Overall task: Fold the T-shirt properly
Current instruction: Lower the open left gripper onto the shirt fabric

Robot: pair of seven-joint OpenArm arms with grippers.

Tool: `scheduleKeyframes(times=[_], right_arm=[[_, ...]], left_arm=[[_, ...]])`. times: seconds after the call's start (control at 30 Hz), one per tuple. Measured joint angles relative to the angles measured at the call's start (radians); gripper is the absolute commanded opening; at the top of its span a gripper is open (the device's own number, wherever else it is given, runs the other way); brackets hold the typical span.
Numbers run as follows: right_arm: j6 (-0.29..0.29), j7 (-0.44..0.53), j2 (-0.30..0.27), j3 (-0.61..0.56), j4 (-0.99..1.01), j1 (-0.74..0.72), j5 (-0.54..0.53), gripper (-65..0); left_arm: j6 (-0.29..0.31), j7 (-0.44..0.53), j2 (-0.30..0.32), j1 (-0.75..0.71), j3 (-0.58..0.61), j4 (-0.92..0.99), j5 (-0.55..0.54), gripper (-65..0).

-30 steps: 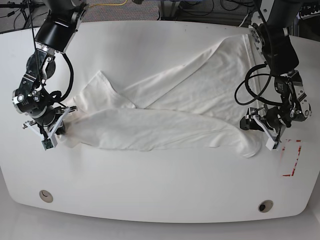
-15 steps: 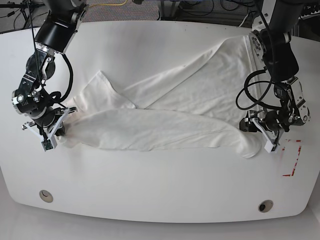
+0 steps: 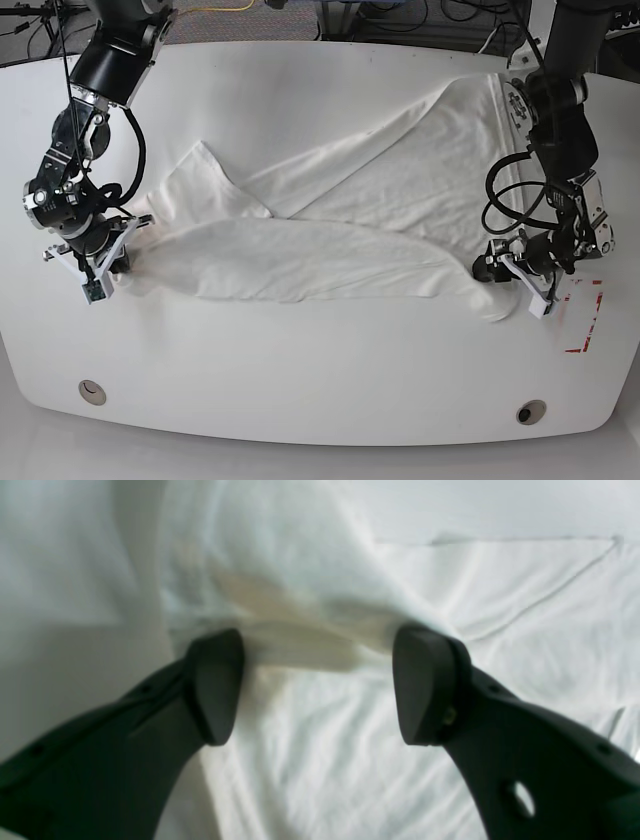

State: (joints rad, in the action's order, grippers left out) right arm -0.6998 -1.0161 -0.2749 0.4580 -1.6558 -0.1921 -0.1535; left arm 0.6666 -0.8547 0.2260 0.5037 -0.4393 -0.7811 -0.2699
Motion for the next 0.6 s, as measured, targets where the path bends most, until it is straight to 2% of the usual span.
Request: scheduleKeyframes(times=[0.13, 0.17, 0.2, 0.3, 0.43, 0.6], right_arm=[[0.000, 0.000, 0.000, 0.000, -0.001, 0.001, -0.003, -64.5], [0.000, 0.001, 0.000, 0.000, 0.001, 0.004, 0.000, -61.8], [0.000, 0.001, 0.000, 0.000, 0.001, 0.004, 0.000, -61.8], [0.002, 0.001, 0.031, -0.002, 0.013, 0.014, 0.005, -61.8], [0.007, -0.019, 0.068, -0.015, 0.025, 0.040, 0.018, -61.8], [0.007, -0.017, 0.075, -0.014, 0.026, 0.034, 0.016, -61.8]], left_arm=[[0.000, 0.042, 0.005, 0.018, 0.002, 0.057, 0.000, -22.2], [0.000, 0.093, 0.013, 0.031, 0.002, 0.101, -0.001, -22.2], [0.000, 0.094, 0.013, 0.031, 0.002, 0.101, 0.000, -22.2], [-0.001, 0.100, 0.015, -0.032, 0.011, 0.069, -0.026, -22.2], [0.037, 0.146, 0.024, -0.097, 0.004, 0.031, -0.106, -22.2], [0.038, 0.097, 0.029, -0.096, 0.008, -0.002, -0.078, -22.2]])
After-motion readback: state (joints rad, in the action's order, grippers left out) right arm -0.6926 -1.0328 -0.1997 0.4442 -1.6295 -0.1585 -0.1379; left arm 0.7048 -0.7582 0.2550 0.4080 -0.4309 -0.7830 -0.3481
